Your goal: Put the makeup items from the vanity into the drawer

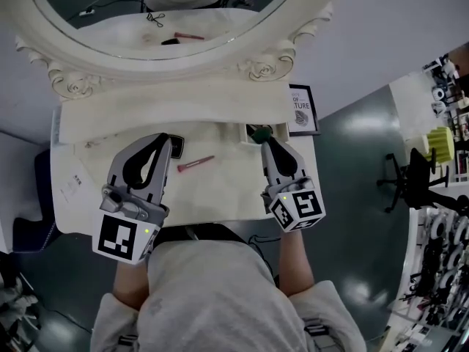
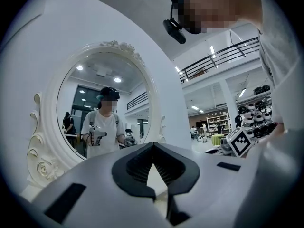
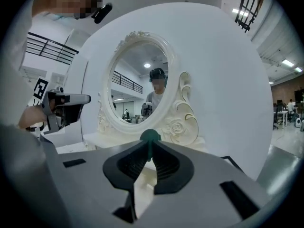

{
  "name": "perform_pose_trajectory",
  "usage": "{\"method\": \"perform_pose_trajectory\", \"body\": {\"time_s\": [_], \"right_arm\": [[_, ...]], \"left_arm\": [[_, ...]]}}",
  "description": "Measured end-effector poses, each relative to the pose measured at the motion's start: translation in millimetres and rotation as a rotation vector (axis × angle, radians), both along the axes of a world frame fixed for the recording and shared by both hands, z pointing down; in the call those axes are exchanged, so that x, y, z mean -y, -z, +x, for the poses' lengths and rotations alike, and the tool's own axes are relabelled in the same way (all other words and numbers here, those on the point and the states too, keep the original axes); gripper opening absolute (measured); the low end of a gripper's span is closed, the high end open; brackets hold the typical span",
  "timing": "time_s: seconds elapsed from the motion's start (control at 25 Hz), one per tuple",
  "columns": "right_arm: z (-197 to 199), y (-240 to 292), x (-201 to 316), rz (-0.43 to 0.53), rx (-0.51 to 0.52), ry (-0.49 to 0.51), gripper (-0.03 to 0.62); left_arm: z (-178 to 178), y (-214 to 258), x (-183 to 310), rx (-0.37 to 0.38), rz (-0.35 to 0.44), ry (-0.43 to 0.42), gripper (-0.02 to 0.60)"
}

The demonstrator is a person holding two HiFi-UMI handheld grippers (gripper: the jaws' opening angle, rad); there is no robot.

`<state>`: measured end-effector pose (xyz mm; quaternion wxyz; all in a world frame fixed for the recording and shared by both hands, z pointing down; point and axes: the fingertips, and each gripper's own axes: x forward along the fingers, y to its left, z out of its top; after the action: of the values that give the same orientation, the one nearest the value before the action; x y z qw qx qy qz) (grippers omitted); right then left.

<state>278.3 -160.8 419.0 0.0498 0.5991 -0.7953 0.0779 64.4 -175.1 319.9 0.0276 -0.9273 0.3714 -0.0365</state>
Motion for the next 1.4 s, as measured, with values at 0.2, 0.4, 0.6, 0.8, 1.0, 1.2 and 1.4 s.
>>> {"method": "perform_pose_trajectory", "body": {"time_s": [0.2,0.4,0.6,0.8,1.0,1.2,1.4], "right_arm": [[15.6,-21.9,3.2,-0.057,-0.035,0.027,0.04],[25.2,-52.6,13.0,-0.16,-0.124,0.068,0.04],[31.3,-83.3,25.1,-0.281,-0.247,0.11,0.04],[33.0,-108.5,35.4,-0.406,-0.343,0.152,0.04],[35.0,-126.4,40.5,-0.52,-0.38,0.178,0.04],[35.4,-137.5,45.4,-0.6,-0.406,0.197,0.041],[33.4,-143.1,52.4,-0.62,-0.42,0.206,0.052]], "left_arm": [[5.2,0.0,-6.0,0.004,0.001,0.047,0.015],[9.6,10.1,-6.9,-0.028,0.029,0.102,0.015],[4.7,-1.4,-12.1,0.036,0.005,0.124,0.015],[-1.3,-2.4,-11.1,0.048,0.004,0.159,0.015],[-4.6,-3.4,-10.6,0.055,0.006,0.186,0.015],[-8.0,-2.7,-8.9,0.047,0.006,0.211,0.015],[-9.5,-1.5,-9.3,0.038,0.013,0.235,0.015]]}}
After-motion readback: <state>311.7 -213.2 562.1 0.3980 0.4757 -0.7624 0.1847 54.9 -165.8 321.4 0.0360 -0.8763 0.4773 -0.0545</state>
